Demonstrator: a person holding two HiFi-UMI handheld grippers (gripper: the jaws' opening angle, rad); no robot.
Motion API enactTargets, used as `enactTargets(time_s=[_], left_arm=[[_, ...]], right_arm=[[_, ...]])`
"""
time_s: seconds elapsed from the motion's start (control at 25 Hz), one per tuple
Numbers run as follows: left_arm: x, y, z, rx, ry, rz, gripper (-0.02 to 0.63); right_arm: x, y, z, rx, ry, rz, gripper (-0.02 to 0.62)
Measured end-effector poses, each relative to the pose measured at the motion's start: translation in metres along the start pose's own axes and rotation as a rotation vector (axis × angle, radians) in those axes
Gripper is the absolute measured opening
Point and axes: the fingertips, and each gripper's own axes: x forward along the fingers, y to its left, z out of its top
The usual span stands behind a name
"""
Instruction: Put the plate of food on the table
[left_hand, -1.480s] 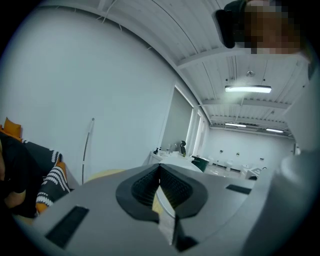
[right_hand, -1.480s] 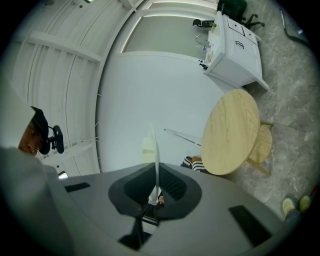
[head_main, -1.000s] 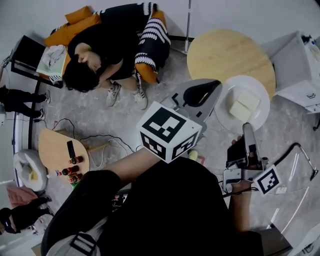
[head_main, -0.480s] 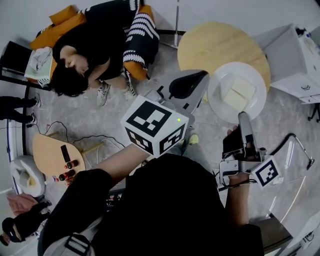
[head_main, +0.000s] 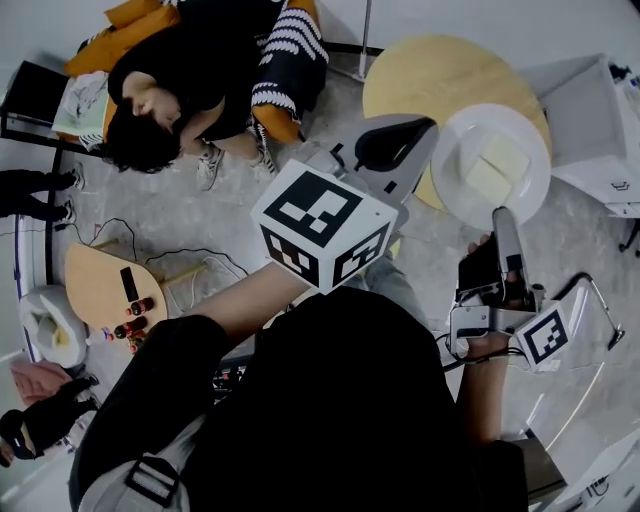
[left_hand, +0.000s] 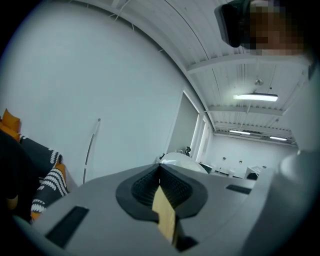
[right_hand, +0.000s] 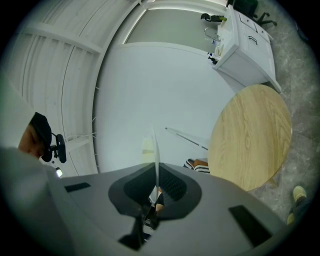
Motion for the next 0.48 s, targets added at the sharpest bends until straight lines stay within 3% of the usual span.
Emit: enactTargets(time_s=[0.48], left_arm=[[0.052,0.003,0.004,0.006,0.009,0.005,0.006]], right_arm=[[0.020,-0.024,0.030,0.018,0.035,0.005,0.017]])
